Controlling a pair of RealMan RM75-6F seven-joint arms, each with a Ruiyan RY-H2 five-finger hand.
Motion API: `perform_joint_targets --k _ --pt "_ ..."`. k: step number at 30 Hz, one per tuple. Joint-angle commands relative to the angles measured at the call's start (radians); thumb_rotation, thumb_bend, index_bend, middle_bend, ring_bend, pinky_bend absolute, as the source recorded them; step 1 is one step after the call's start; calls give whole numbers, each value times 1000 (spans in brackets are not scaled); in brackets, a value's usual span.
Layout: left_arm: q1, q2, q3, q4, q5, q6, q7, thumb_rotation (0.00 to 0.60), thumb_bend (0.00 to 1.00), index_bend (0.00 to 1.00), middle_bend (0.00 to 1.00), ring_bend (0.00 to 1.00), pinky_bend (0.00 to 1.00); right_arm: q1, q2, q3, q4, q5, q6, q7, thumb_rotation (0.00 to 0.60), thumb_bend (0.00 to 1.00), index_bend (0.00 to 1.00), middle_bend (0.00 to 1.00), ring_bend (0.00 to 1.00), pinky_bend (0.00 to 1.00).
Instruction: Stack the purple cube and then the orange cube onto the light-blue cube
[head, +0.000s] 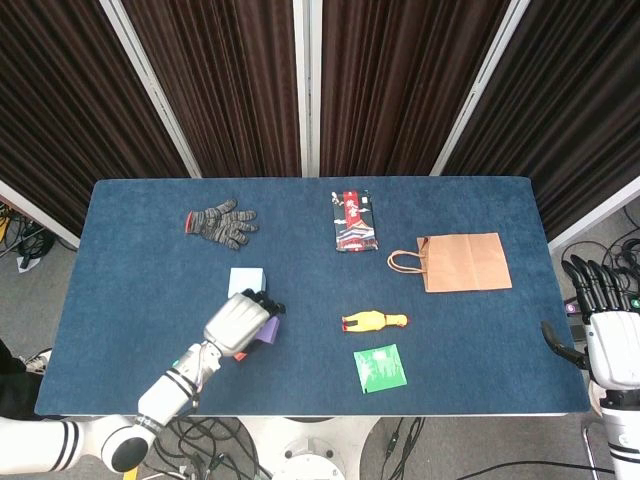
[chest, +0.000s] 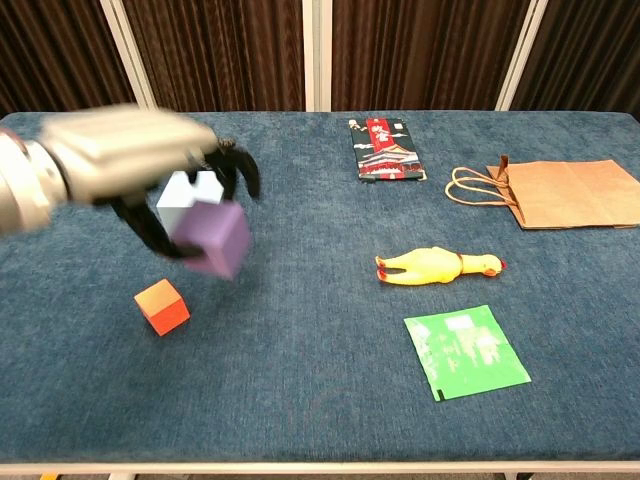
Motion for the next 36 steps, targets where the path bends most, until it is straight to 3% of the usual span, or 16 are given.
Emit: perform_joint_targets --k 1,7,21,36 --pt "-21 98 -66 -34 -73 5 10 600 284 368 535 317 378 1 -1 0 -1 3 -3 -6 600 232 72 52 0 0" --pt "-39 122 -131 17 -194 17 -39 600 284 369 535 321 378 4 -4 -6 -5 5 -16 -27 600 232 74 51 0 0" --pt "-134 98 -135 95 -413 -116 -81 600 284 368 537 323 378 9 -6 -4 -8 15 -28 -44 600 232 74 50 0 0" --pt "-165 42 -99 143 -433 -84 -113 600 284 368 543 329 378 10 -6 -3 -10 22 -30 -50 600 232 73 50 0 0"
